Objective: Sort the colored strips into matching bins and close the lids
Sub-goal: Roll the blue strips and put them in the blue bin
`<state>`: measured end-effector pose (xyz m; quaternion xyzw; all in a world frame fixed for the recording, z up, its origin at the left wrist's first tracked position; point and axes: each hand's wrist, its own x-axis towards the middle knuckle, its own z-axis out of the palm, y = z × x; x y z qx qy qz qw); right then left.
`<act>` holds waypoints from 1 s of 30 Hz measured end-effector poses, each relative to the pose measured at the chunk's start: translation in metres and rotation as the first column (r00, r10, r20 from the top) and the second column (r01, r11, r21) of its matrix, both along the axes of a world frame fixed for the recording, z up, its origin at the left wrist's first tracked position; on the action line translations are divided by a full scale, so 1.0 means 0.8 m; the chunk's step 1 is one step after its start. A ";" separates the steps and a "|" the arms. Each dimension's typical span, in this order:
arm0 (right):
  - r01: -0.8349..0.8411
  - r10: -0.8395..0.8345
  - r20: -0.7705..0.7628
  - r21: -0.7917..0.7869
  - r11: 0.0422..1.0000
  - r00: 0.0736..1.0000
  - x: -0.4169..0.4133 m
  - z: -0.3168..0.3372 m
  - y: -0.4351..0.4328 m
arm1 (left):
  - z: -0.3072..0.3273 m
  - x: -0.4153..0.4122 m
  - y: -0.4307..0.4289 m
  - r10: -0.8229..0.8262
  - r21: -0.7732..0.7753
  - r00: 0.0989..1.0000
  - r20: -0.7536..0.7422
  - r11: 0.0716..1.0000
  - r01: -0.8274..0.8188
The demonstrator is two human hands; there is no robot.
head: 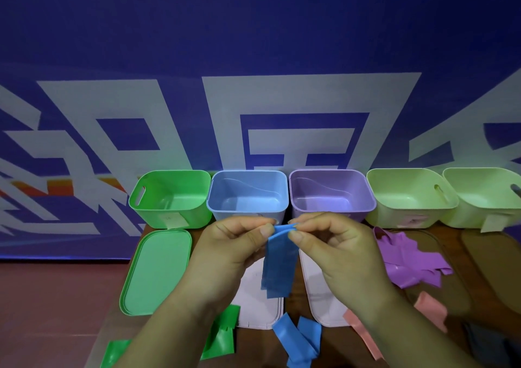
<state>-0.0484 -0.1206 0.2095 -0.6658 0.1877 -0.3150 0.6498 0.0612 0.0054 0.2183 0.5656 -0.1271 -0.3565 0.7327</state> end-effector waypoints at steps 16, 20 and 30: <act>0.054 -0.045 -0.121 0.072 0.996 0.992 0.006 -0.018 -0.002 | -0.026 0.000 -0.002 0.098 0.002 0.977 0.188 0.995 -0.100; 0.015 -0.005 -0.127 0.080 0.997 0.992 0.007 -0.029 -0.005 | -0.039 0.004 -0.002 0.098 0.028 0.973 0.209 0.994 -0.106; -0.118 0.109 -0.533 0.016 0.993 0.839 -0.012 -0.150 -0.039 | -0.122 0.029 0.027 -0.014 0.342 0.955 0.298 0.935 -0.094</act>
